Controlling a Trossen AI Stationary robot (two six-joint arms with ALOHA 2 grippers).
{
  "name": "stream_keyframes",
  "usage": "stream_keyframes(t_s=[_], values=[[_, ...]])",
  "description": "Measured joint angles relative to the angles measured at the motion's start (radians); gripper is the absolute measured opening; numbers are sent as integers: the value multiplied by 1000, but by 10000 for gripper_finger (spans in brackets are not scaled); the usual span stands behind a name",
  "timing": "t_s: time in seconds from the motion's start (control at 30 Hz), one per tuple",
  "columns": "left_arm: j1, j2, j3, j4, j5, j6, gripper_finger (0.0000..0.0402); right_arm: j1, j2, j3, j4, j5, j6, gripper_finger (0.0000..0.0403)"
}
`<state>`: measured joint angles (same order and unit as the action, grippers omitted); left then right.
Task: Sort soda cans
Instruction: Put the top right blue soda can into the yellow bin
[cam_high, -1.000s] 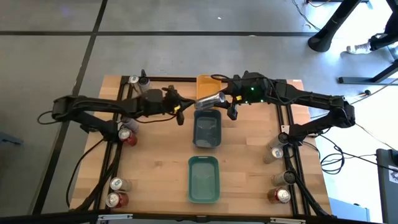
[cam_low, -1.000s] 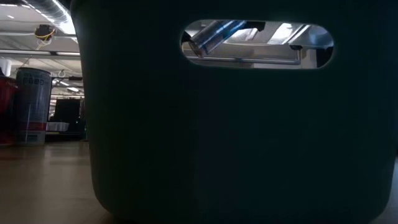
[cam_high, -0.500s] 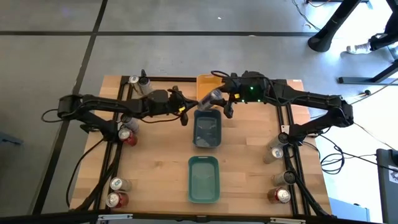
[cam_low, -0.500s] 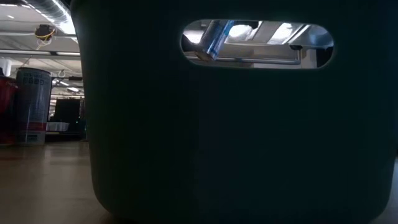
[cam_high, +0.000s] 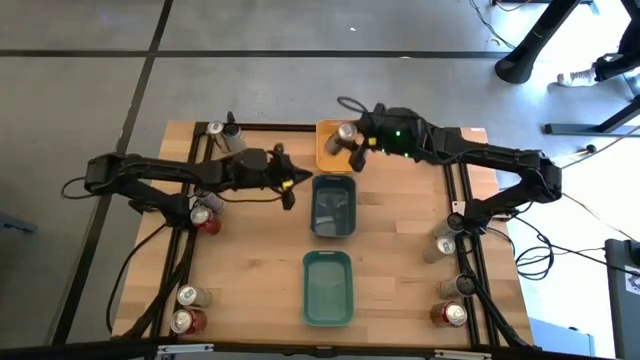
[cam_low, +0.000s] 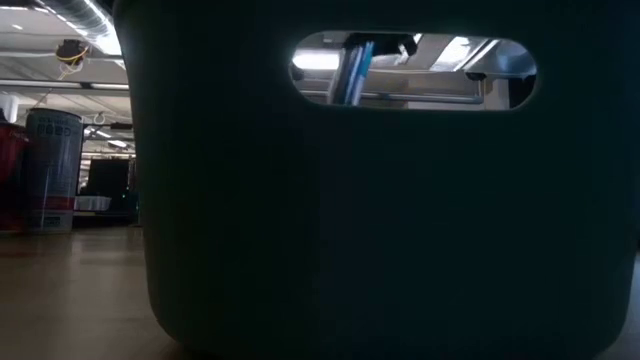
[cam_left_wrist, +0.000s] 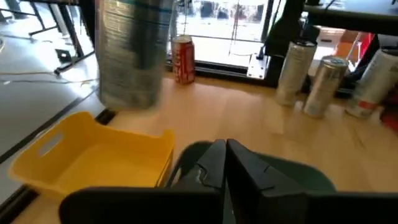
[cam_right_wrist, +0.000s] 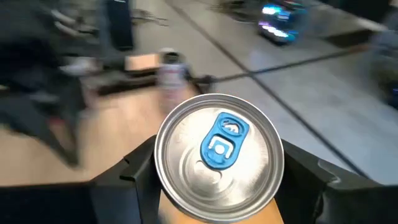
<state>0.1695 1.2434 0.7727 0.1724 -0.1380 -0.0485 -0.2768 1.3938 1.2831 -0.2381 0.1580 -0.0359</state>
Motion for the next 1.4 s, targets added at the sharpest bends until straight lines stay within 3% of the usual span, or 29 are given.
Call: stream_keyframes(t_s=[0.2,0.4,0.77,1.4], values=[[1,-143,1,-194,-19,-3,5,-103,39,1,-34,8,4,225],[2,-205,1,-314,-30,-24,5,-215,143,1,-22,18,9,225],[1,-206,0,-327,-30,-36,5,-297,312,0,51,18,44,225],[2,-206,0,-310,-30,-48,5,-320,456,-1,153,59,89,225]])
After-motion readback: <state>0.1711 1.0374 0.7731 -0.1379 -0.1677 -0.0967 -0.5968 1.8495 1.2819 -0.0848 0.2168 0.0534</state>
